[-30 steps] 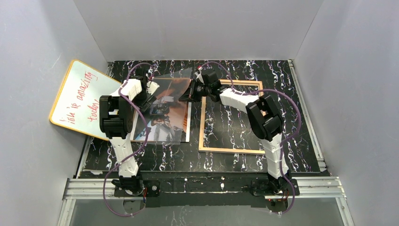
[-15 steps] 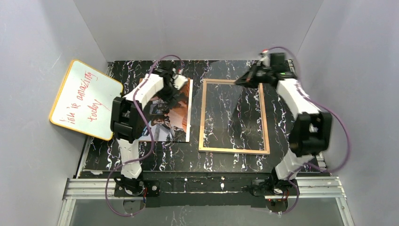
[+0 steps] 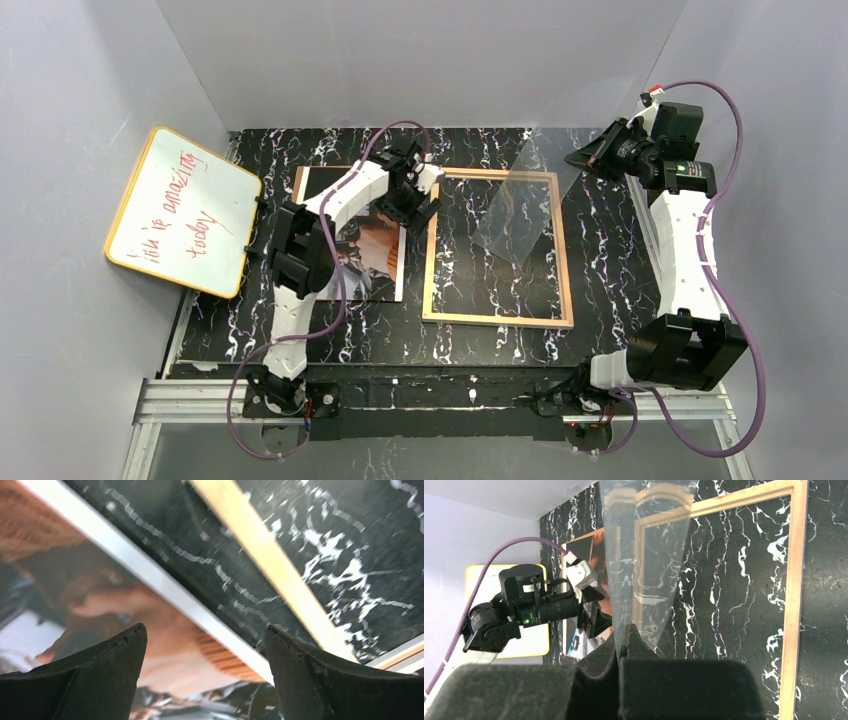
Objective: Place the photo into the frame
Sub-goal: Move the photo frame to the center of the board.
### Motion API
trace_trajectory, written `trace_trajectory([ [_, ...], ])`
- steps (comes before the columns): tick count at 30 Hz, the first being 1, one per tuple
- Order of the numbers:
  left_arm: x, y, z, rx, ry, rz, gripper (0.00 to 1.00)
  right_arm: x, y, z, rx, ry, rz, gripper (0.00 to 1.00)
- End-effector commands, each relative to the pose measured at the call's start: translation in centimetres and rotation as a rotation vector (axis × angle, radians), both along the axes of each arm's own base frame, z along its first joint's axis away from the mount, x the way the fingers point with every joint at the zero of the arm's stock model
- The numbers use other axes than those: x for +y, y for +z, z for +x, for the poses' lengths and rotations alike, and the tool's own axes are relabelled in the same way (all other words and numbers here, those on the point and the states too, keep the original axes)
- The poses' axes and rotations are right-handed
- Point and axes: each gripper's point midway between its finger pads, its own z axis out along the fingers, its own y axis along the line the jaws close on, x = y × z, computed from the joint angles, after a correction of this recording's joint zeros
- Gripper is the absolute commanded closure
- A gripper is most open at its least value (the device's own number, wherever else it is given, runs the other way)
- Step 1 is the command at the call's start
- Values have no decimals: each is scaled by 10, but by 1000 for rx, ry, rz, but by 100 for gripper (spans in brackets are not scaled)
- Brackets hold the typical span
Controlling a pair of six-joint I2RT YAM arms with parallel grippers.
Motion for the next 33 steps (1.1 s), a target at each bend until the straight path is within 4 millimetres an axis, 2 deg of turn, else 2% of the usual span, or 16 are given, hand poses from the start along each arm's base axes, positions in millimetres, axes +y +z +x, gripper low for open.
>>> trace_trajectory([
  [1, -40, 3, -7, 66, 36, -116, 17, -3, 9, -5, -24, -1, -37, 99],
  [10, -66, -22, -11, 75, 57, -70, 26, -5, 7, -11, -36, -11, -58, 99],
  [13, -67, -31, -11, 76, 78, -51, 34, -4, 8, -12, -40, -8, -49, 99],
  [16, -66, -40, -11, 81, 105, -30, 47, -1, 6, -12, -39, -4, -33, 99],
  [21, -64, -45, -11, 64, 122, -6, 60, 1, 2, -12, -42, 1, -20, 99],
  [25, -55, -34, -1, -2, 153, 28, 72, 5, 4, -11, -55, 17, 6, 99],
  [29, -40, -11, 15, -128, 201, 94, 98, 12, 5, -11, -61, 47, 51, 99],
  [33, -35, 10, 18, -188, 233, 99, 100, 16, -1, -10, -54, 69, 82, 99],
])
